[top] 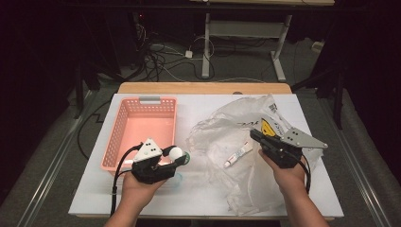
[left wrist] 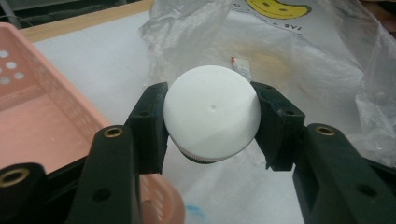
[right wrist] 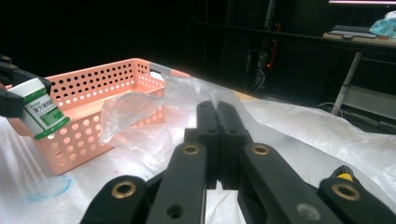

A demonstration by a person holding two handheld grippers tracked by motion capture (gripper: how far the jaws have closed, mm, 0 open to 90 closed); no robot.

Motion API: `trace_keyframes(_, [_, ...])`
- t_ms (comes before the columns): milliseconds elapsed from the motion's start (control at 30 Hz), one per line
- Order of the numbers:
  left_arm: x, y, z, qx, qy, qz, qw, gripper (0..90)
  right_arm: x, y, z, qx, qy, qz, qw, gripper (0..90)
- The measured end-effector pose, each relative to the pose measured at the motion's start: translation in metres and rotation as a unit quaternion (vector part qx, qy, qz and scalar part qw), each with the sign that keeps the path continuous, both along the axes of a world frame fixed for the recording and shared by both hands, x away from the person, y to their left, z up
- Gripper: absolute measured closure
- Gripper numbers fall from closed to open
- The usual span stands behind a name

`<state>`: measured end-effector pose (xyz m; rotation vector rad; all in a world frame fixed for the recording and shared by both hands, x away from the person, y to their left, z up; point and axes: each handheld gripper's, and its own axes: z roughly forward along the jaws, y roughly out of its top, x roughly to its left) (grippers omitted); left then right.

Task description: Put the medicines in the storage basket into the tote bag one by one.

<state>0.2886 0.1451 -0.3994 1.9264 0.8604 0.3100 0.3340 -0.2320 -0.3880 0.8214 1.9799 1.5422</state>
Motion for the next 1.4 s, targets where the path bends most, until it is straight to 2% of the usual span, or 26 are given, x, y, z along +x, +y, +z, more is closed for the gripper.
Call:
trace_keyframes(300, [0.001, -0.032, -0.007, 0.018, 0.002, -0.031, 0.9994, 48.6, 0.000, 0.000, 0.001, 0.001, 0.002, -0.003, 1.0000, 90.0])
trace_keyframes(567, [0.015, -0.071, -0.015, 0.034, 0.000, -0.051, 0.9981, 48.6, 0.000, 0.001, 0.000, 0.000, 0.000, -0.001, 1.0000, 90.0])
trace_keyframes(700, [0.026, -0.088, -0.017, 0.035, 0.000, -0.053, 0.9980, 48.6, 0.000, 0.001, 0.000, 0.000, -0.001, 0.001, 1.0000, 90.0])
trace_keyframes(800, [0.036, -0.099, -0.017, 0.044, -0.002, -0.050, 0.9978, 48.6, 0.000, 0.002, 0.000, 0.006, 0.005, 0.002, 1.0000, 90.0])
trace_keyframes(867, [0.042, -0.105, -0.019, 0.038, -0.003, -0.048, 0.9982, 48.6, 0.001, 0.002, -0.002, 0.008, 0.005, 0.004, 1.0000, 90.0])
trace_keyframes(967, [0.052, -0.117, -0.024, 0.042, -0.003, -0.049, 0.9979, 48.5, 0.001, 0.002, -0.003, 0.001, 0.005, 0.003, 1.0000, 90.0])
trace_keyframes(1233, [0.075, -0.147, -0.035, 0.049, -0.016, -0.045, 0.9977, 48.5, 0.003, 0.000, -0.002, 0.008, 0.004, 0.000, 1.0000, 90.0])
trace_keyframes(1400, [0.090, -0.161, -0.044, 0.056, -0.015, -0.044, 0.9973, 48.4, 0.004, -0.001, -0.003, 0.008, 0.007, -0.002, 0.9999, 90.0])
